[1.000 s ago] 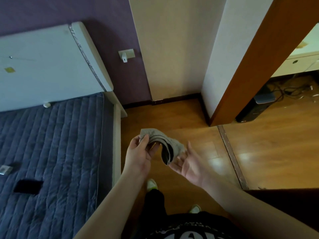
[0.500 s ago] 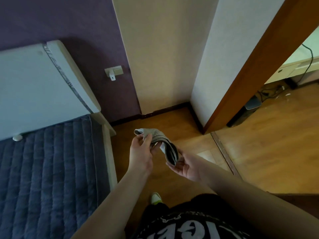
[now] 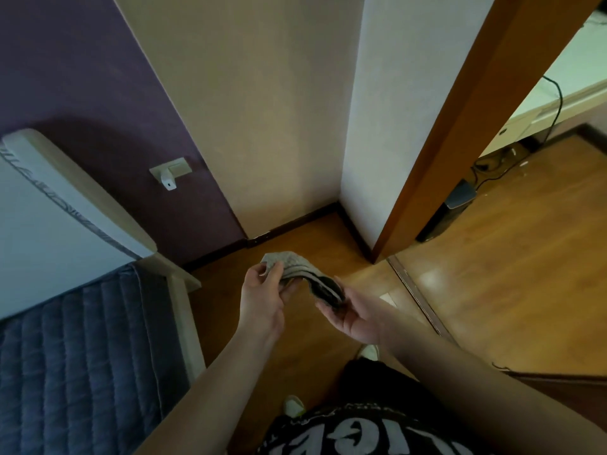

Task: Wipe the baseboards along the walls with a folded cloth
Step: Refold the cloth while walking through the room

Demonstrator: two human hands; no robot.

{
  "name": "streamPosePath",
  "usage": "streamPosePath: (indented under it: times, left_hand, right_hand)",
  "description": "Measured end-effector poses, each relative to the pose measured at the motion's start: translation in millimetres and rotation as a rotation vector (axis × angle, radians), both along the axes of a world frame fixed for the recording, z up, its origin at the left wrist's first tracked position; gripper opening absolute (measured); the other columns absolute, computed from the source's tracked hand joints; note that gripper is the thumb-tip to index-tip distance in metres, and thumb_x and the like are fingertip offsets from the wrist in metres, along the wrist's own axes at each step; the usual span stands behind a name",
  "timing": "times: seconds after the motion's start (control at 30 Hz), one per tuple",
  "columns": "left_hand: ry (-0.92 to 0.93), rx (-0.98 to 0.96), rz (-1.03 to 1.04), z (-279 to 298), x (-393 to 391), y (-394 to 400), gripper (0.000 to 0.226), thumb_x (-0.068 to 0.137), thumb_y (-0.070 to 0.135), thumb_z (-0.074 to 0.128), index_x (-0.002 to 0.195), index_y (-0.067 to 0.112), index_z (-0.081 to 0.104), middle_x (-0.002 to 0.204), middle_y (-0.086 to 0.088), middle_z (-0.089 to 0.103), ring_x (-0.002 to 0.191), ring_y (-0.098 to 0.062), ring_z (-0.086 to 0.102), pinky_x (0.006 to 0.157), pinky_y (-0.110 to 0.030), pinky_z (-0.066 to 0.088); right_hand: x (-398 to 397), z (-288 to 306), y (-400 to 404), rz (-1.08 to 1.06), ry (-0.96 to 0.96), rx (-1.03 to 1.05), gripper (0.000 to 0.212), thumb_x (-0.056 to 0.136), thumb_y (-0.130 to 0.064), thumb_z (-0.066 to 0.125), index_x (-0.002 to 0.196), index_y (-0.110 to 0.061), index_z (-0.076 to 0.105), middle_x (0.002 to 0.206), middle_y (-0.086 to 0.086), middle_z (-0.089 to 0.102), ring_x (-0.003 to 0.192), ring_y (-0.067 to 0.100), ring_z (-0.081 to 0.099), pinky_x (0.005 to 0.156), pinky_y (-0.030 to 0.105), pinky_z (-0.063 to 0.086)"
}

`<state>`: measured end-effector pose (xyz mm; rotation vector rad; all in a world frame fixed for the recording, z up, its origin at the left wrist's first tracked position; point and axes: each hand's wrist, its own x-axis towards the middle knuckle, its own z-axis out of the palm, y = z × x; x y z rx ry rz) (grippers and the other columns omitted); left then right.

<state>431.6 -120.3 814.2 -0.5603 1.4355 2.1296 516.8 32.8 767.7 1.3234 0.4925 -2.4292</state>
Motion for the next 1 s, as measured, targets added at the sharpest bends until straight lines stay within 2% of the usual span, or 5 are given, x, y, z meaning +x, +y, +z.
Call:
streamPosePath:
  times: [0.17,0.33,0.63,0.9,1.0]
  left_hand:
    - [0.019,-0.214,-0.035,-12,-26,49,0.026,0.095,0.018,0.062,0.119,0.017,0.053,0.113,-0.007,0.066,0.091,-0.019,0.073,0.065,-0.028,0.059]
    - [-0.109,-0.328,-0.116,-35,-42,91,0.029,0.094,0.027,0.064,0.119,0.015,0.057,0.112,-0.01,0.068,0.089,-0.021,0.074,0.066,-0.032,0.06]
    - [-0.312,-0.356,-0.176,-76,-78,117,0.032,0.093,0.019,0.064,0.123,0.01,0.059,0.111,-0.012,0.068,0.095,-0.025,0.072,0.079,-0.041,0.062]
    - [-0.351,-0.352,-0.214,-112,-154,129,0.035,0.095,0.012,0.061,0.131,0.011,0.056,0.115,-0.009,0.064,0.098,-0.02,0.067,0.07,-0.028,0.059]
    - [-0.397,-0.372,-0.272,-126,-186,136,0.041,0.095,0.012,0.062,0.136,0.01,0.053,0.123,-0.012,0.06,0.105,-0.024,0.065,0.074,-0.03,0.06]
  right_hand:
    - [-23,-7,72,-0.012,-0.018,0.267,0.054,0.064,-0.024,0.083,0.106,0.006,0.066,0.081,0.014,0.073,0.067,0.017,0.07,0.053,0.022,0.054]
    - [-44,-13,124,0.106,-0.052,0.572,0.029,0.088,-0.024,0.071,0.097,0.003,0.064,0.066,0.01,0.072,0.057,0.015,0.069,0.052,0.021,0.054]
    - [-80,-39,164,0.252,-0.129,0.536,0.041,0.092,-0.007,0.066,0.128,-0.002,0.049,0.1,0.025,0.067,0.064,0.021,0.07,0.051,0.024,0.054]
    - [-149,-58,185,0.376,-0.121,0.561,0.032,0.092,-0.008,0.063,0.12,-0.02,0.054,0.113,0.008,0.065,0.099,0.021,0.068,0.098,0.048,0.051]
    - [-171,-74,185,0.402,-0.169,0.641,0.035,0.09,-0.008,0.064,0.121,-0.022,0.054,0.116,0.008,0.061,0.105,0.023,0.063,0.098,0.046,0.052]
